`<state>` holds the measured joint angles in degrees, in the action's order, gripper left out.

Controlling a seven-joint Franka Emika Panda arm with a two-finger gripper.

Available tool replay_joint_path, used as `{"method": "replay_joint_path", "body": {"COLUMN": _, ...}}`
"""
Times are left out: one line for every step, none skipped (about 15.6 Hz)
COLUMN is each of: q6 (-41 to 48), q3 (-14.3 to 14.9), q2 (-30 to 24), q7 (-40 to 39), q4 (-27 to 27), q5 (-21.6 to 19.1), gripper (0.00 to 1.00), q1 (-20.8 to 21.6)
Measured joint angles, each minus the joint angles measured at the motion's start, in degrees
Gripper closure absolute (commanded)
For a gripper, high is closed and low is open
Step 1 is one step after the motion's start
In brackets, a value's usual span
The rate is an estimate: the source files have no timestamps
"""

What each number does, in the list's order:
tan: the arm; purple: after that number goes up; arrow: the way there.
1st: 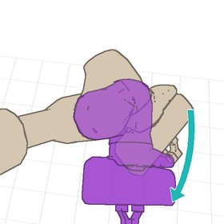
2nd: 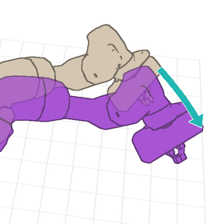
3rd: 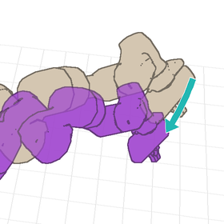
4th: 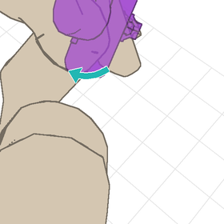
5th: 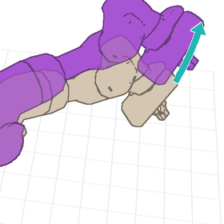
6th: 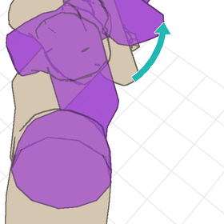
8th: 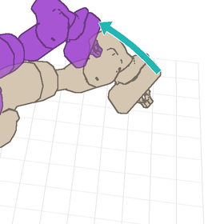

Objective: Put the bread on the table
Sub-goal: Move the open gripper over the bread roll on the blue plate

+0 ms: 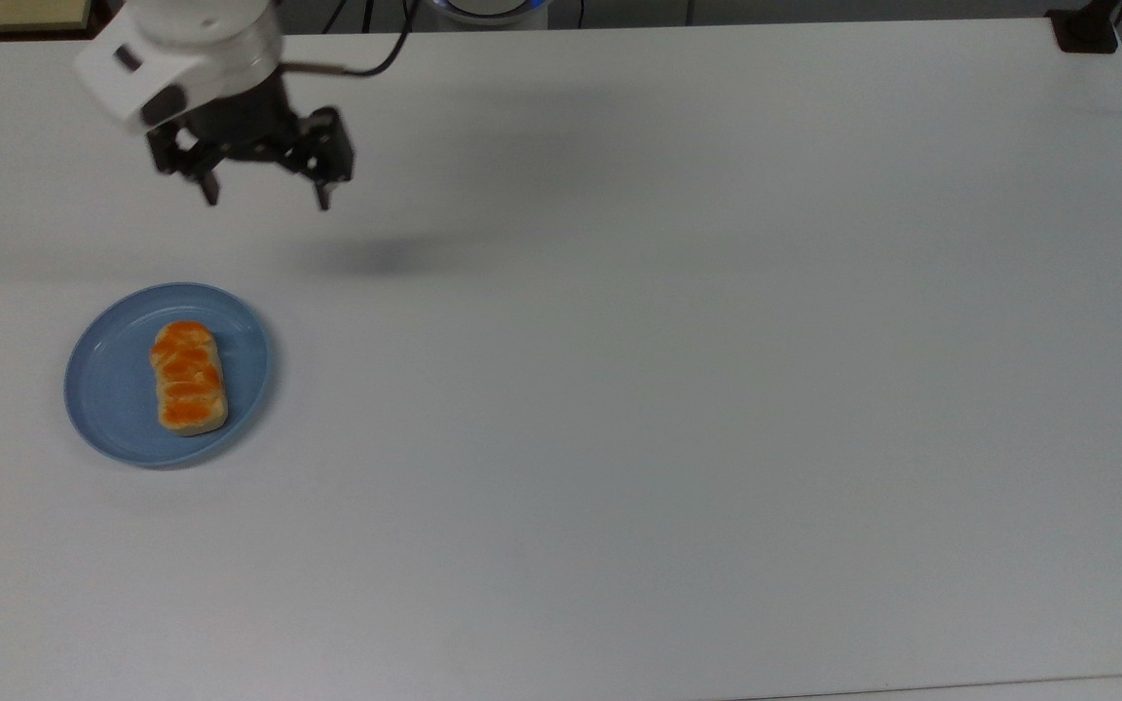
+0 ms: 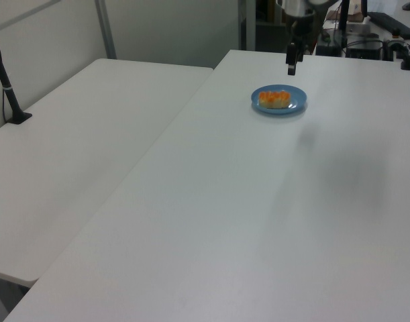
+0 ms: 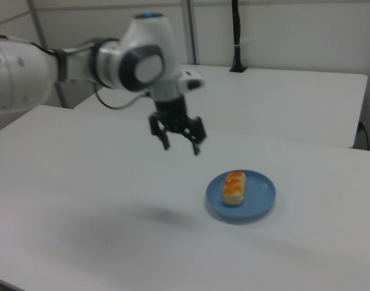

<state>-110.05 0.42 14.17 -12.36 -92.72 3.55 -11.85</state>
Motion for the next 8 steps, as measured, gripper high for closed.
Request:
{"method": "replay_joint_path", "body": {"q6": -1.6, "q3": 0.0, "q2": 1.9, "q7": -1.3, "q4": 0.5, "q5": 0.0, "gripper": 0.00, "q1": -1.4}}
{"method": "replay_joint_path", "body": {"q6": -2.5, "q3": 0.1, "q2": 4.0, "q7": -2.4, "q4": 1.5, "q5": 0.0, "gripper": 0.00, "q1": -2.6}}
{"method": "replay_joint_path", "body": {"q6": -3.1, "q3": 0.4, "q2": 6.1, "q7": -3.2, "q4": 2.8, "q5": 0.0, "gripper": 0.00, "q1": -3.3}}
{"method": "replay_joint_path", "body": {"q6": -3.7, "q3": 0.8, "q2": 8.1, "q7": -3.9, "q4": 4.2, "q5": 0.0, "gripper": 0.00, "q1": -3.8}}
{"method": "replay_joint_path", "body": {"q6": -4.9, "q3": 1.2, "q2": 10.0, "q7": -4.7, "q4": 5.4, "q5": 0.0, "gripper": 0.00, "q1": -4.1}}
{"method": "replay_joint_path", "body": {"q6": -6.6, "q3": 1.4, "q2": 11.6, "q7": -5.3, "q4": 6.3, "q5": 0.0, "gripper": 0.00, "q1": -4.4}}
{"method": "replay_joint_path", "body": {"q6": -8.7, "q3": 1.6, "q2": 13.1, "q7": -5.6, "q4": 6.8, "q5": 0.0, "gripper": 0.00, "q1": -4.6}}
{"method": "replay_joint_path", "body": {"q6": -10.8, "q3": 1.6, "q2": 14.4, "q7": -5.6, "q4": 7.1, "q5": 0.0, "gripper": 0.00, "q1": -4.8}}
